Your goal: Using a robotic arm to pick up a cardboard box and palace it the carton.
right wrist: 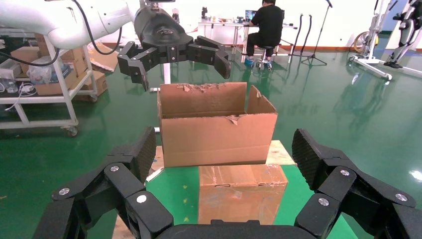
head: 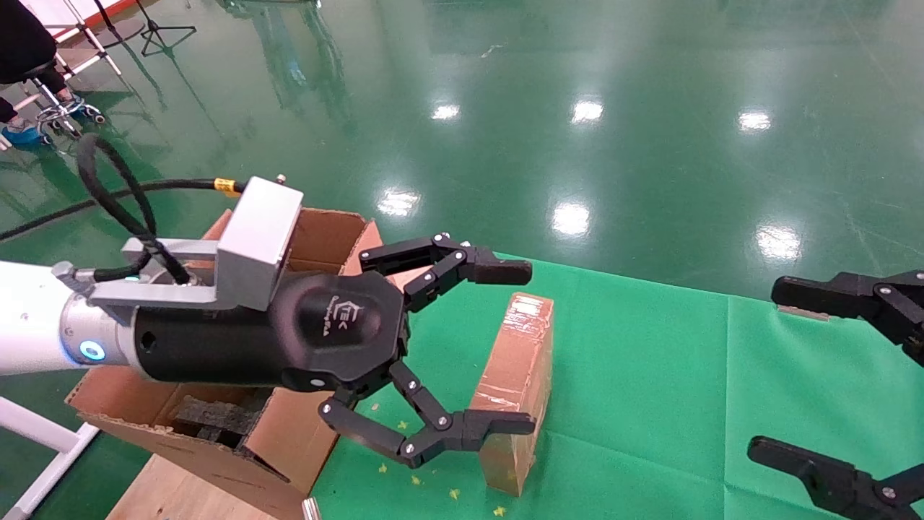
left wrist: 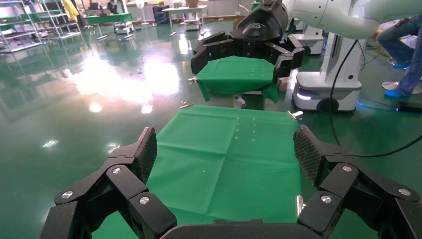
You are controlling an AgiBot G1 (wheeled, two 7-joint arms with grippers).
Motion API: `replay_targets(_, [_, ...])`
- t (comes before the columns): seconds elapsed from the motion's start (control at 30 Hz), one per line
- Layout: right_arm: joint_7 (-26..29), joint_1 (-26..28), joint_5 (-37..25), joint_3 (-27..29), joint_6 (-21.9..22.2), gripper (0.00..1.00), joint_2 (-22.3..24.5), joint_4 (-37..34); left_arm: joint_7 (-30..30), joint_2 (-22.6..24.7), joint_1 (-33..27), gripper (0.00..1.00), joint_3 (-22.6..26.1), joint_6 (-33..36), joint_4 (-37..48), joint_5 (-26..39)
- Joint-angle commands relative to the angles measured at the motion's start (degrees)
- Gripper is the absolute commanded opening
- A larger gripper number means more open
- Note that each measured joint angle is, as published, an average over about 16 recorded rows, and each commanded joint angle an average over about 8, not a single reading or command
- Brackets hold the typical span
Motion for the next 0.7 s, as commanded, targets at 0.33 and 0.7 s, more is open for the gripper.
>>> replay_targets(0.33, [0.00, 0.00, 0.00, 0.00, 0.00, 1.00, 0.00, 0.00, 0.00, 0.00, 0.00, 1.00, 0.00, 0.00, 0.00, 0.00])
replay_targets(0.7, [0.00, 0.00, 0.00, 0.00, 0.00, 0.00, 0.00, 0.00, 0.01, 0.00, 0.01, 1.00, -0.01, 0.00, -0.02, -0.01])
